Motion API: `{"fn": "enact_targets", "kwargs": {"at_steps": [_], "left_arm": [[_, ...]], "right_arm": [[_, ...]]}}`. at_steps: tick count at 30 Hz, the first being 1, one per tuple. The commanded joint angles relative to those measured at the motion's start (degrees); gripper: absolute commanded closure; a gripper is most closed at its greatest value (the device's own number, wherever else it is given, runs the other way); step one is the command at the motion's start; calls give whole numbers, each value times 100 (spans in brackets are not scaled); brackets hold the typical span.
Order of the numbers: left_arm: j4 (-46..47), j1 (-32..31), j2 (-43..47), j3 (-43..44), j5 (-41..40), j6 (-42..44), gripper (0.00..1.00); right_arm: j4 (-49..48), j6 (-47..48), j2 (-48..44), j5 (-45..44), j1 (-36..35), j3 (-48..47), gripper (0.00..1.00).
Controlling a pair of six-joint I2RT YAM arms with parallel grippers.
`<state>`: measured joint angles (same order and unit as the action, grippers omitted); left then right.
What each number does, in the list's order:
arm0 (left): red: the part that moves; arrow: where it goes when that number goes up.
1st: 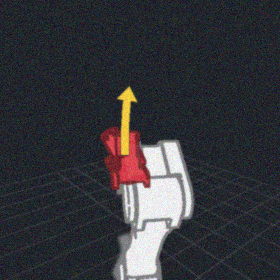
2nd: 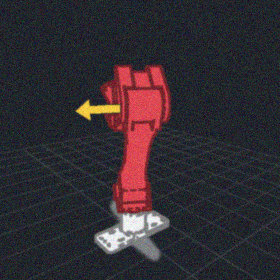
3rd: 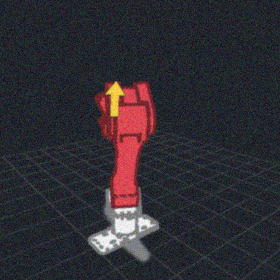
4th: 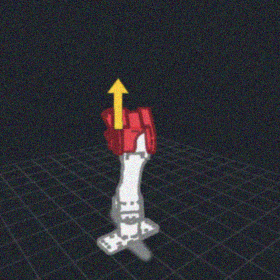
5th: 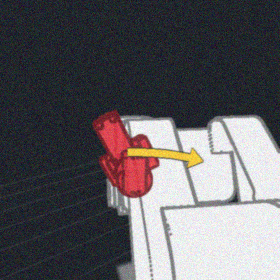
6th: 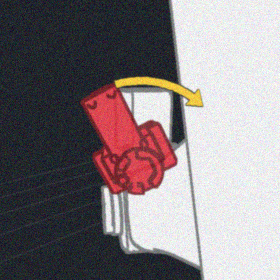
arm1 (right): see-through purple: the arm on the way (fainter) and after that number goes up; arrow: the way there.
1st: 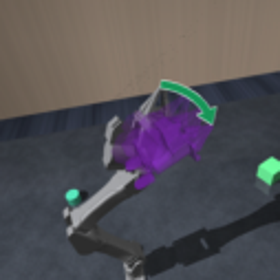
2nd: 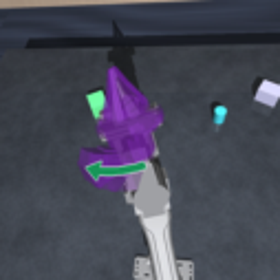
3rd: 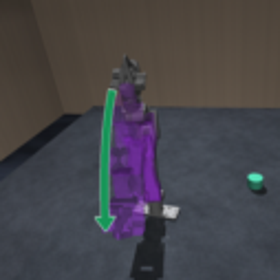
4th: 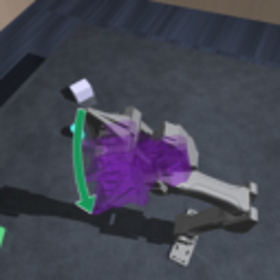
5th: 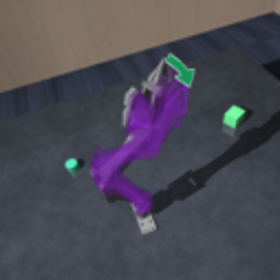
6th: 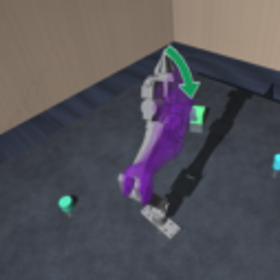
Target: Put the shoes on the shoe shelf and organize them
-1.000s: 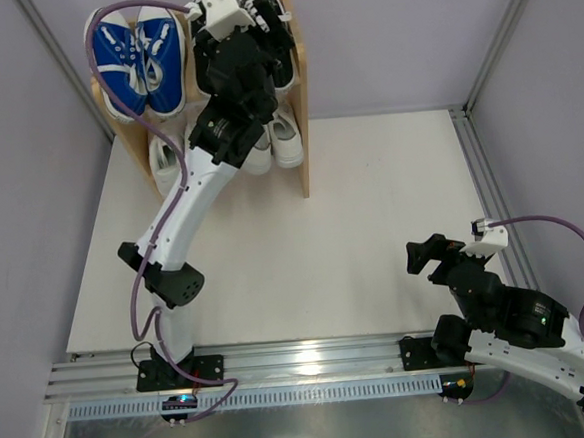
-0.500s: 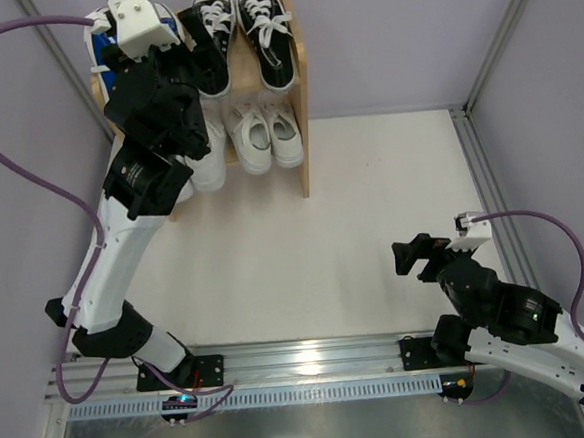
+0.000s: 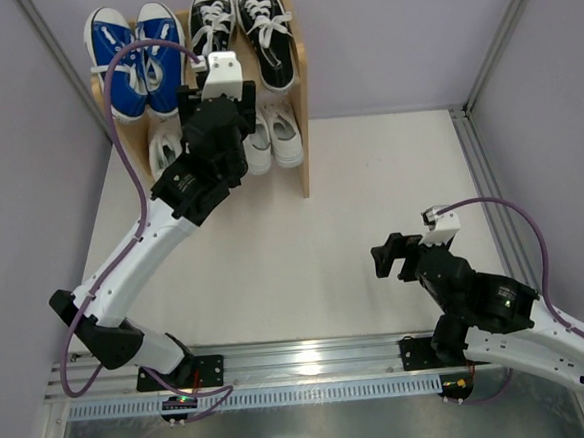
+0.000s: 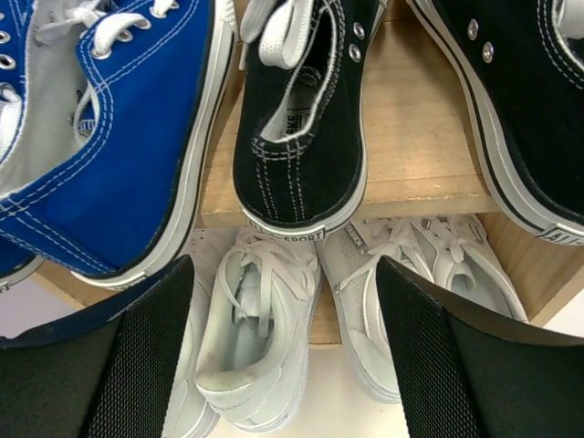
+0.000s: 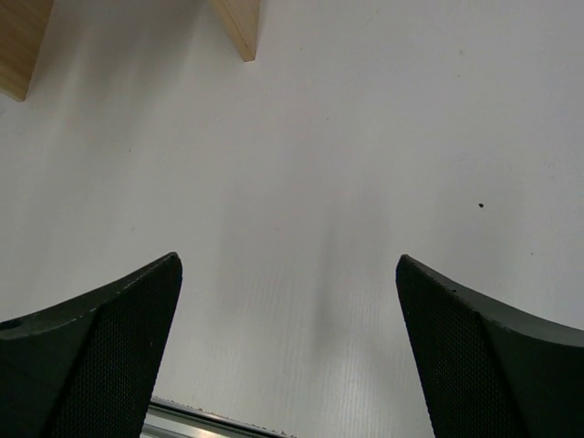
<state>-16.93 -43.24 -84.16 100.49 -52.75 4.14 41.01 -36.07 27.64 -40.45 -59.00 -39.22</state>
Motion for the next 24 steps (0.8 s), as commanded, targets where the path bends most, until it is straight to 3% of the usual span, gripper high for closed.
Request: {"fn": "enact_targets", "kwargs": {"at_steps": [1, 9, 18, 24], "left_arm": [[611, 62, 206, 59, -95, 219, 21], [1139, 88, 331, 5, -166, 666, 25], [155, 746, -1004, 1841, 431, 290, 23], [-108, 782, -1322, 2089, 652, -79, 32]], "right_arm": [[-208, 39, 101, 142, 12, -217, 0], [-243, 171, 101, 160, 12, -173, 0], [-278, 232, 23, 125, 12, -226, 0], [-120, 259, -215, -25, 20, -173, 0]]}}
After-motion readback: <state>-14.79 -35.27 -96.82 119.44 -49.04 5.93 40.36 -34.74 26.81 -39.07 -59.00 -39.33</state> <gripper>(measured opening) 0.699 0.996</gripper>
